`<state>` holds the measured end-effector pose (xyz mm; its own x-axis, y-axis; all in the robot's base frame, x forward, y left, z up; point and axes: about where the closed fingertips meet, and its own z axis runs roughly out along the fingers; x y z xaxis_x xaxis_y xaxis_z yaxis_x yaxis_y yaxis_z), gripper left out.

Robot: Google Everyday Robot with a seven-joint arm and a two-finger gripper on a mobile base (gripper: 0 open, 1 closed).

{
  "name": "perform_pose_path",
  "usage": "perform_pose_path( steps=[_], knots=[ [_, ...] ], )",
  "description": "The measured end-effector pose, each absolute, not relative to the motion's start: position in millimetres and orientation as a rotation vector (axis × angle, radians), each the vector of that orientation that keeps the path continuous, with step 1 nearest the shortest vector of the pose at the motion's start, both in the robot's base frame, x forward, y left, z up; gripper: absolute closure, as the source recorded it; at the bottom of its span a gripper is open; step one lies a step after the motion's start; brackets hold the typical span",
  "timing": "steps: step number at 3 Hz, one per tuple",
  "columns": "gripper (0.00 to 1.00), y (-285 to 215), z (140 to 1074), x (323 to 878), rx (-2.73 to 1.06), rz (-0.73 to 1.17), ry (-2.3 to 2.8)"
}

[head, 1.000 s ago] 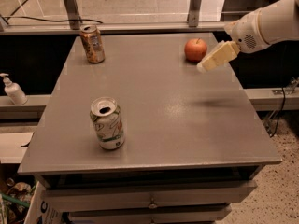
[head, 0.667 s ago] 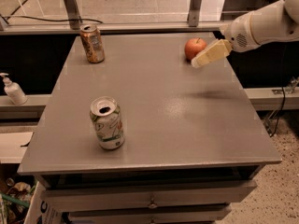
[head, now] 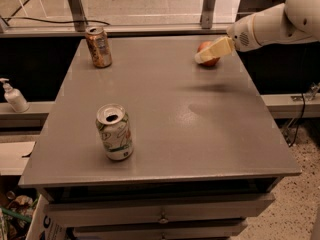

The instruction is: Move apple near 7up can

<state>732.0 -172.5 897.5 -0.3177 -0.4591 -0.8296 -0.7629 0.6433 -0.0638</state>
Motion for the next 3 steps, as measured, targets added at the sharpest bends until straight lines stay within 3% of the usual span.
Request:
perform_pose_path(
  steps=[3],
  knots=[
    [0.00, -180.6, 850.8, 769.1, -0.938, 0.397, 2.046]
  ],
)
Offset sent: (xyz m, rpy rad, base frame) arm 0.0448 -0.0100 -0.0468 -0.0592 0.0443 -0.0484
